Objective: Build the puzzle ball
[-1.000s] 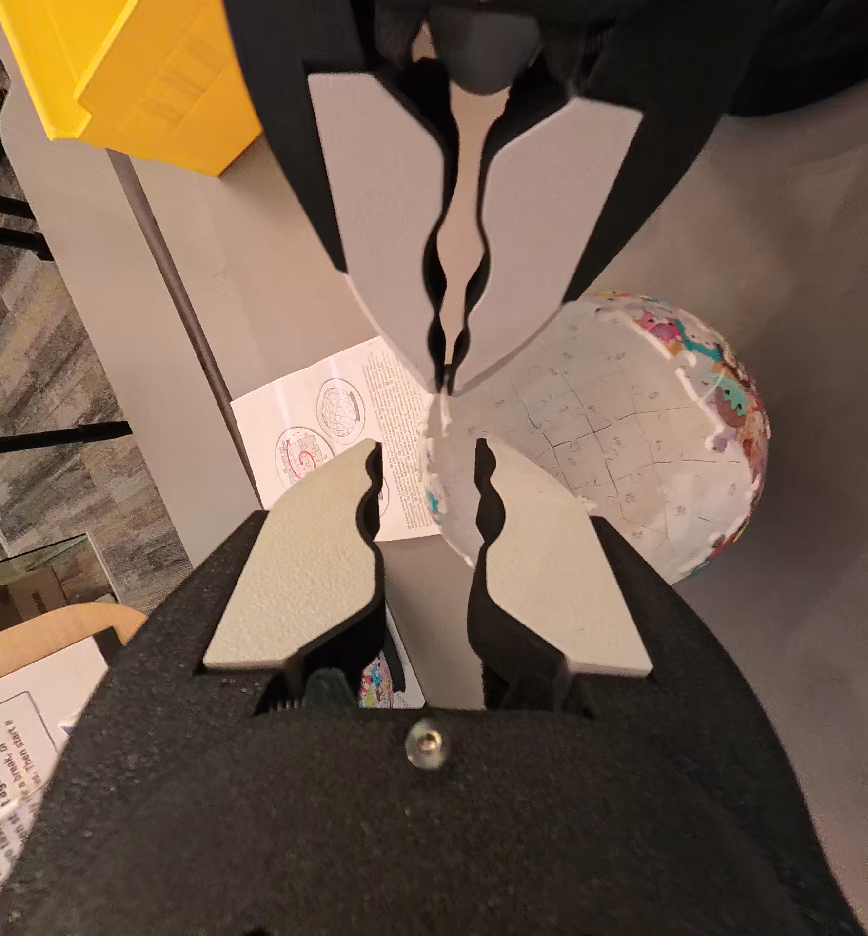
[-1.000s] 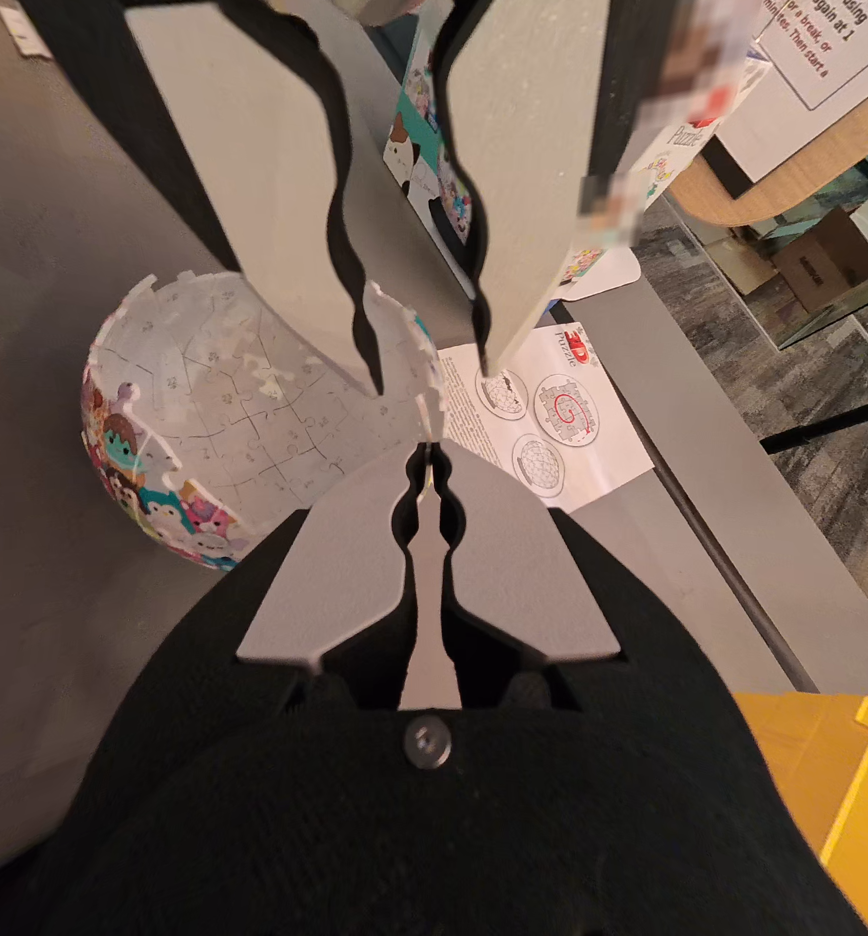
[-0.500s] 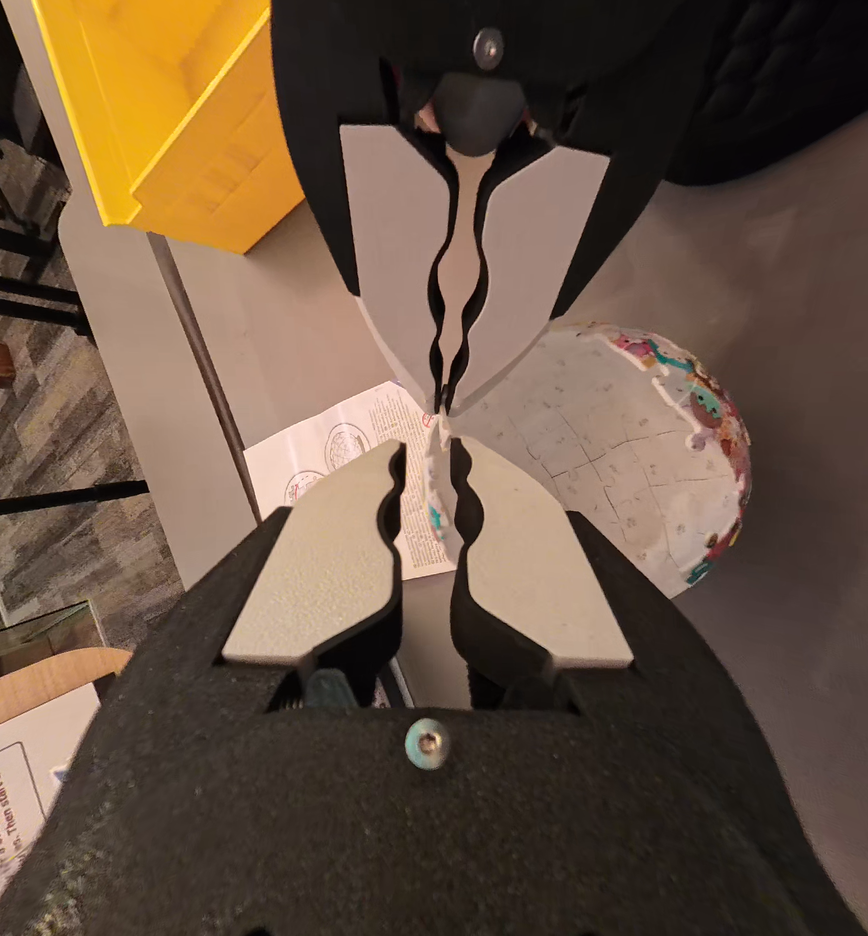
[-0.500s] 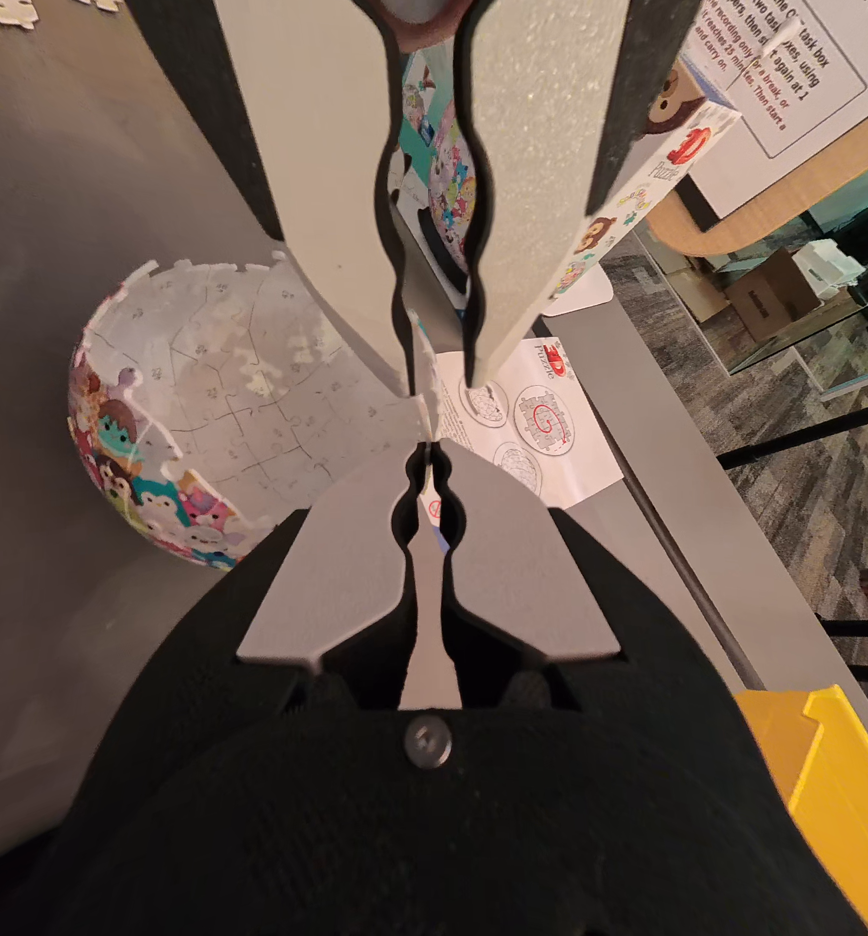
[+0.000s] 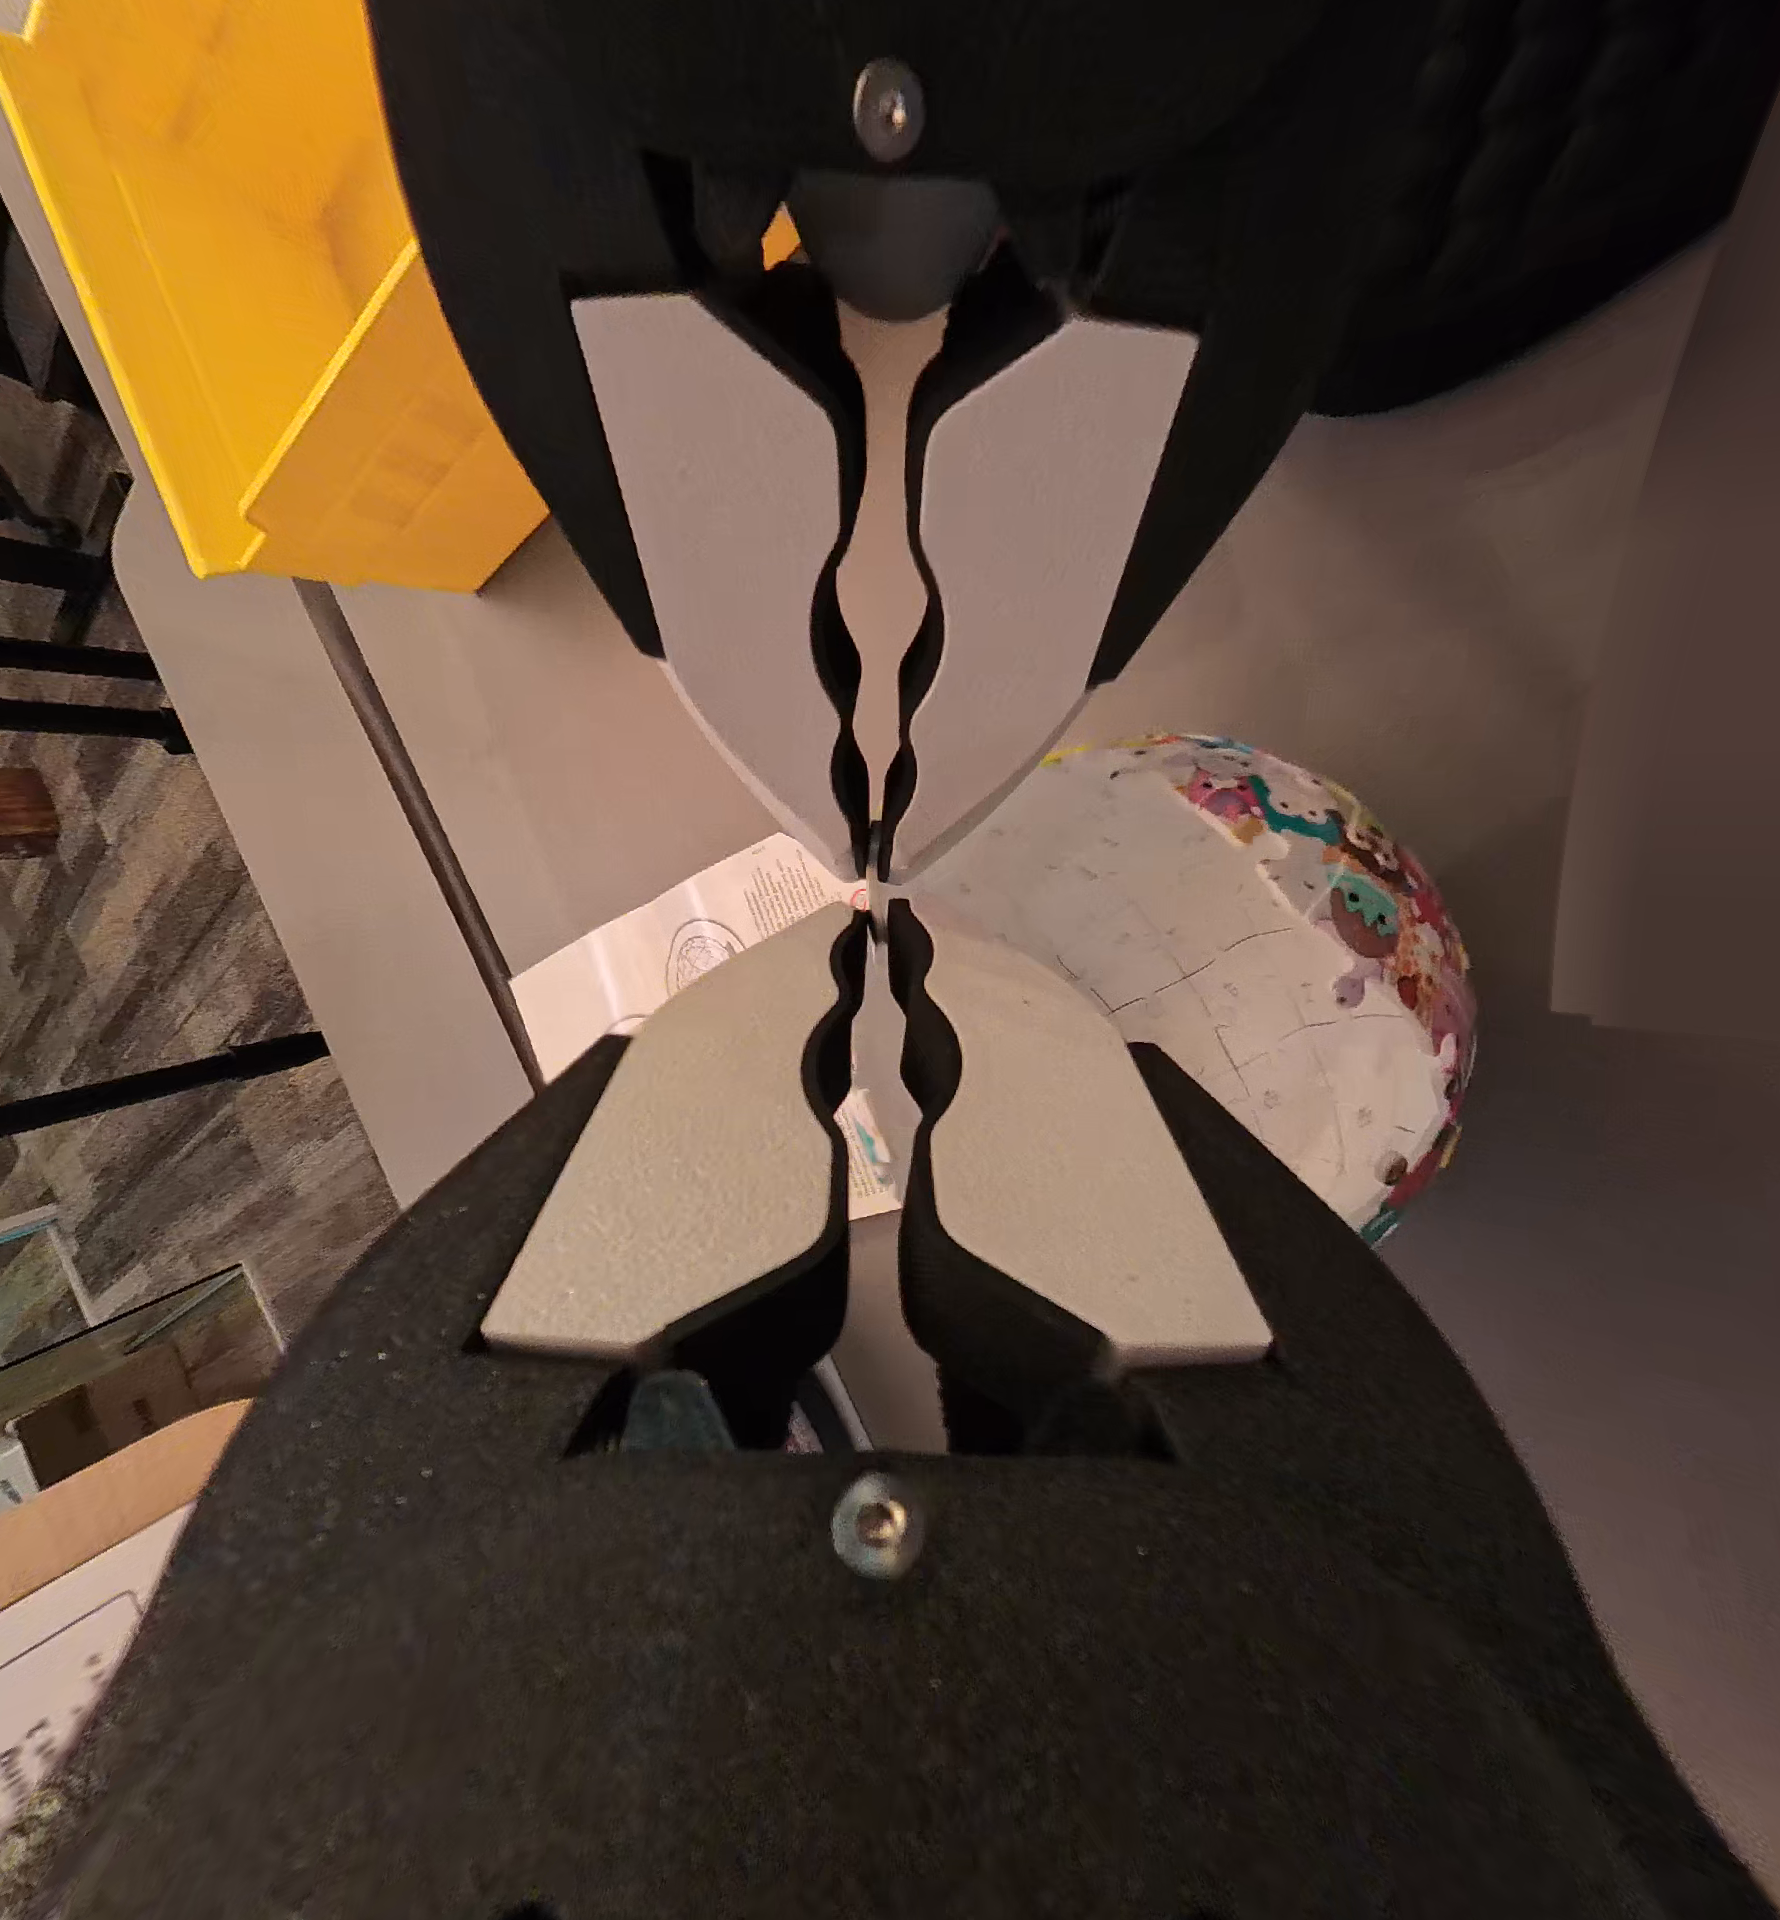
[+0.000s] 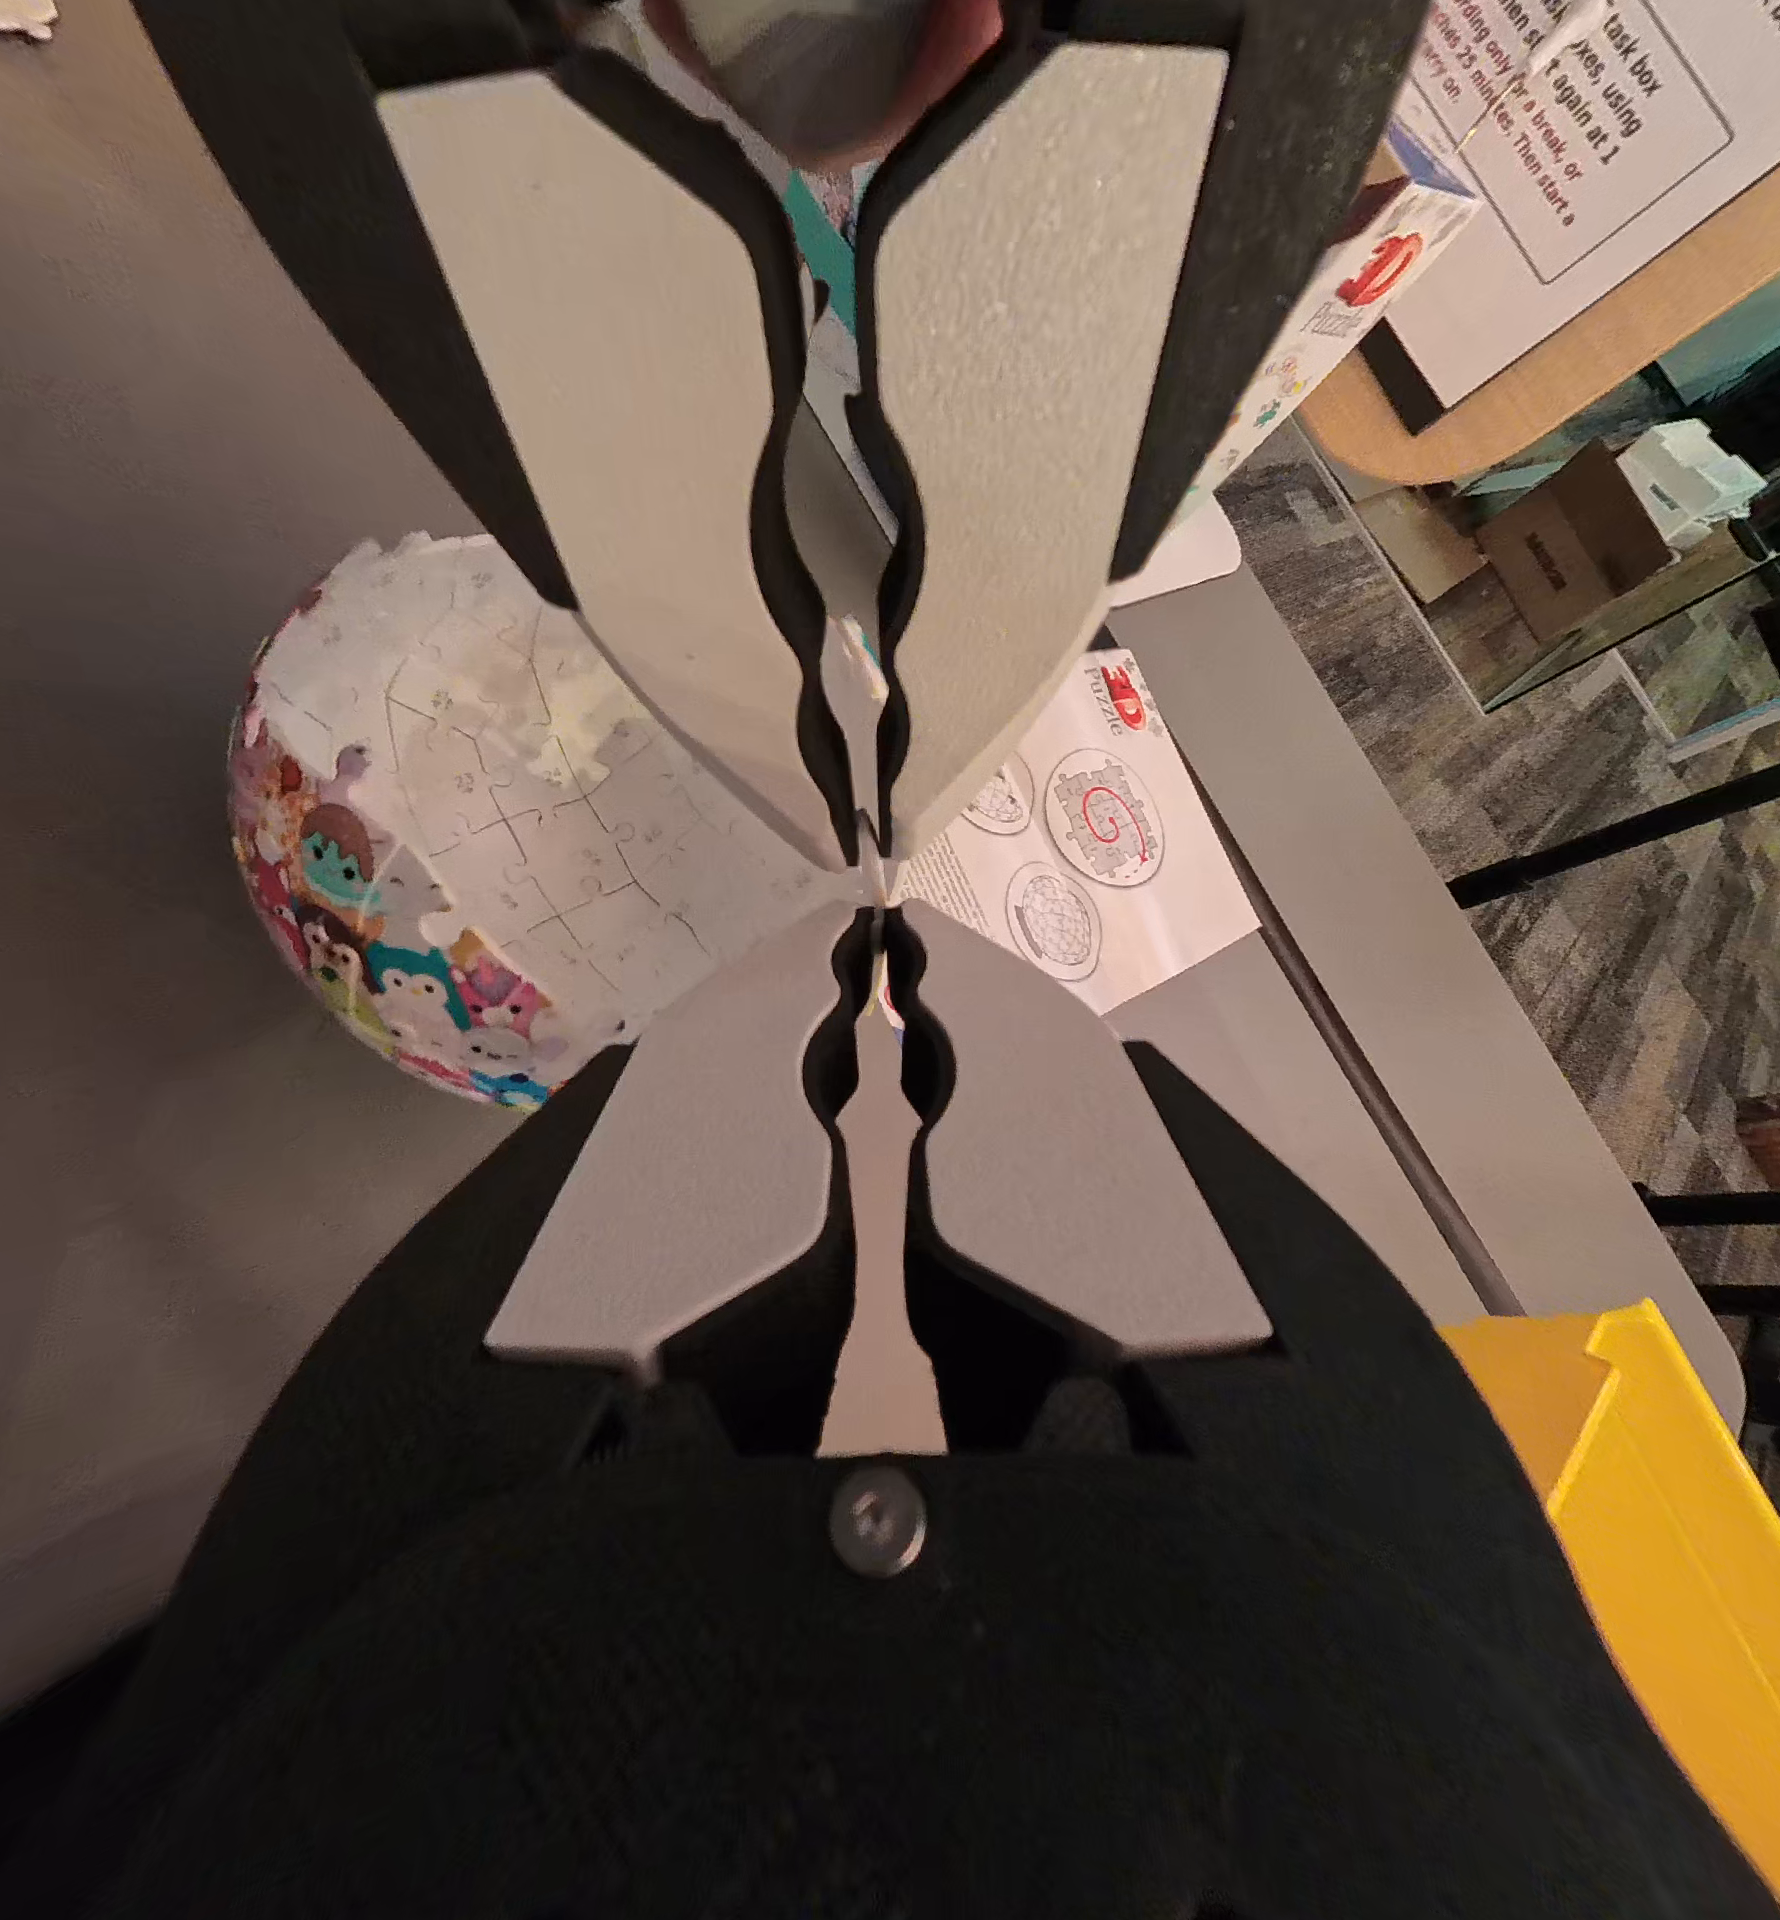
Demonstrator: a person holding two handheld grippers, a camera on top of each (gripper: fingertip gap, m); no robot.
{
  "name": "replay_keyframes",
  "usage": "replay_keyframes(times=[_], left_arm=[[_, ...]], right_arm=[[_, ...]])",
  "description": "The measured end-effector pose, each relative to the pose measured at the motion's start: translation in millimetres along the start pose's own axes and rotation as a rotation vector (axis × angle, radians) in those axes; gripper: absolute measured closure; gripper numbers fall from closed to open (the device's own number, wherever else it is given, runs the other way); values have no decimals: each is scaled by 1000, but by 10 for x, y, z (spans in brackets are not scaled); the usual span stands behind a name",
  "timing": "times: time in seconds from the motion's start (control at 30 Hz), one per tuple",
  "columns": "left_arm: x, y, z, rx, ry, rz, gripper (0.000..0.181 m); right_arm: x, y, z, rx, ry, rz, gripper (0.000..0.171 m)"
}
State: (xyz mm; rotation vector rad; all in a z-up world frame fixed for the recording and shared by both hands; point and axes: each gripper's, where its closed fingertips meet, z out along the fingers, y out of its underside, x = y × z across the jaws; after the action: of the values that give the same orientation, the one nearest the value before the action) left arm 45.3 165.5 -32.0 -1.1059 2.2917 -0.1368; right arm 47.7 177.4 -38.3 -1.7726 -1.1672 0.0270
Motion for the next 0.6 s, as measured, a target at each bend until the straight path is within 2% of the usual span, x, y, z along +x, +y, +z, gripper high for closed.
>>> replay_keyframes(times=[0.2, 0.27, 0.6], left_arm=[[-74, -9, -48, 10, -29, -18, 179], [-116, 7, -78, 22, -38, -44, 179], [-198, -36, -152, 105, -59, -137, 179]], right_arm=[[47, -33, -45, 68, -6, 34, 164], [99, -29, -110, 118, -24, 66, 157], [158, -64, -173, 387, -167, 214, 154]])
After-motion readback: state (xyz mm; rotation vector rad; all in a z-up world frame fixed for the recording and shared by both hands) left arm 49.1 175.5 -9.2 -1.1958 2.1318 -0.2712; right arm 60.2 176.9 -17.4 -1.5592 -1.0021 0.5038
